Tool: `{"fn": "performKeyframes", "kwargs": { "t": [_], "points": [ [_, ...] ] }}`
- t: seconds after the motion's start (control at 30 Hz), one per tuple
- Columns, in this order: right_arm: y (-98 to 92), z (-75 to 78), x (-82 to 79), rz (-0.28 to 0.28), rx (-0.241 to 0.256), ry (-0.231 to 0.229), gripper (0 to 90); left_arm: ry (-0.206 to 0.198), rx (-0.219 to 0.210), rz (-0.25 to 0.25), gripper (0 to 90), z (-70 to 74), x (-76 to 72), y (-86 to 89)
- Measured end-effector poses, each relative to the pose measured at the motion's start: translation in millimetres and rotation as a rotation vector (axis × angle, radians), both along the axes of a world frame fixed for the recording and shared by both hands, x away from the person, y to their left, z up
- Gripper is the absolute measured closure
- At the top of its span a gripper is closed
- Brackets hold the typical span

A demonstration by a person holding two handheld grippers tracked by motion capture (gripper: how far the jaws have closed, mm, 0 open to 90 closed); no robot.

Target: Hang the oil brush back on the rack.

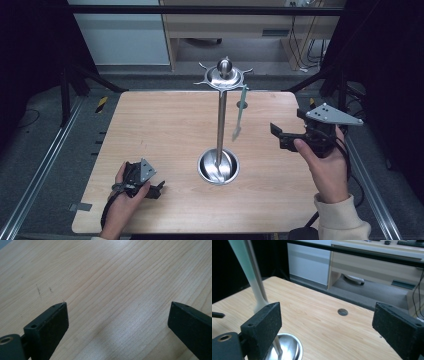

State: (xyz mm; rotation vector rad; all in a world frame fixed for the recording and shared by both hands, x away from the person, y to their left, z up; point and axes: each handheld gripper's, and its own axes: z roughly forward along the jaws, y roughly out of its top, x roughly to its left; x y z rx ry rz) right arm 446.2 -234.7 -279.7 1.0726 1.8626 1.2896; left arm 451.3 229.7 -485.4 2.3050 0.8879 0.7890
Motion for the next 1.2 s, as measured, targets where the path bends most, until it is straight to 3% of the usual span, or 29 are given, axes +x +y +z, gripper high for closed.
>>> {"fn": "performKeyframes", "kwargs": {
  "t": [0.37, 0.6, 0.73, 0.83, 1.0, 1.2],
  "points": [
    [-6.5, -21.5, 5.3, -0.023, -0.021, 0.048, 10.3, 0.0, -0.004, 0.003, 2.8, -0.3, 0.3, 0.2],
    [-7.1, -43.0, 6.2, -0.046, -0.055, 0.063, 12.3, 0.001, -0.004, 0.005, 2.8, -0.3, 0.3, 0.4],
    [-6.8, -60.3, 7.5, -0.1, -0.067, 0.071, 11.3, 0.001, -0.004, 0.005, 2.8, -0.2, 0.4, 0.6],
    [-4.2, -74.5, 9.3, -0.117, -0.076, 0.096, 11.1, 0.001, -0.002, 0.006, 2.7, 0.0, 0.4, 1.1],
    [2.9, -99.9, 12.3, -0.1, -0.09, 0.153, 11.0, -0.001, -0.006, 0.008, 2.7, 0.4, 0.5, 1.8],
    [8.3, -120.1, 18.1, -0.087, -0.092, 0.205, 11.2, -0.004, -0.015, 0.016, 2.7, 0.8, 0.8, 3.8]
  ]
}}
